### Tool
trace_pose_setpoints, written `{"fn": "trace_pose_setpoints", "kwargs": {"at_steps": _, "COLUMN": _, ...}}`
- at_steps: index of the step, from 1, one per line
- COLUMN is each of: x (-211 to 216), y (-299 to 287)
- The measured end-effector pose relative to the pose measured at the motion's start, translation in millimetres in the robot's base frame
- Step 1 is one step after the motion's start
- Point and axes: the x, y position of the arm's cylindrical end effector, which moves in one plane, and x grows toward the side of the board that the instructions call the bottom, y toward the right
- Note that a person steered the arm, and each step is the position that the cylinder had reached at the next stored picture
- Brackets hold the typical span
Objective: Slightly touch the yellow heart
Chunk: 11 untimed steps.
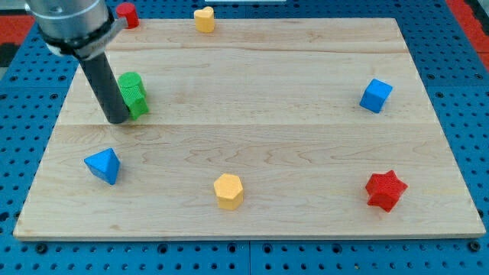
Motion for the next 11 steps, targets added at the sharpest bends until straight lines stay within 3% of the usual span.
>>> {"fn": "trace_pose_setpoints", "kwargs": {"at_steps": 1, "x": -3.8, "y": -5.3}}
{"fn": "trace_pose_setpoints", "kwargs": {"at_steps": 2, "x": 15.0, "y": 54.7}}
{"fn": "trace_pose_setpoints", "kwargs": {"at_steps": 3, "x": -14.7, "y": 112.2}}
{"fn": "trace_pose_setpoints", "kwargs": {"at_steps": 4, "x": -72.5, "y": 175.7}}
{"fn": "trace_pose_setpoints", "kwargs": {"at_steps": 5, "x": -144.8, "y": 192.0}}
{"fn": "trace_pose_setpoints", "kwargs": {"at_steps": 6, "x": -221.6, "y": 191.1}}
{"fn": "trace_pose_setpoints", "kwargs": {"at_steps": 9, "x": -217.6, "y": 167.6}}
{"fn": "trace_pose_setpoints", "kwargs": {"at_steps": 11, "x": -212.3, "y": 6.1}}
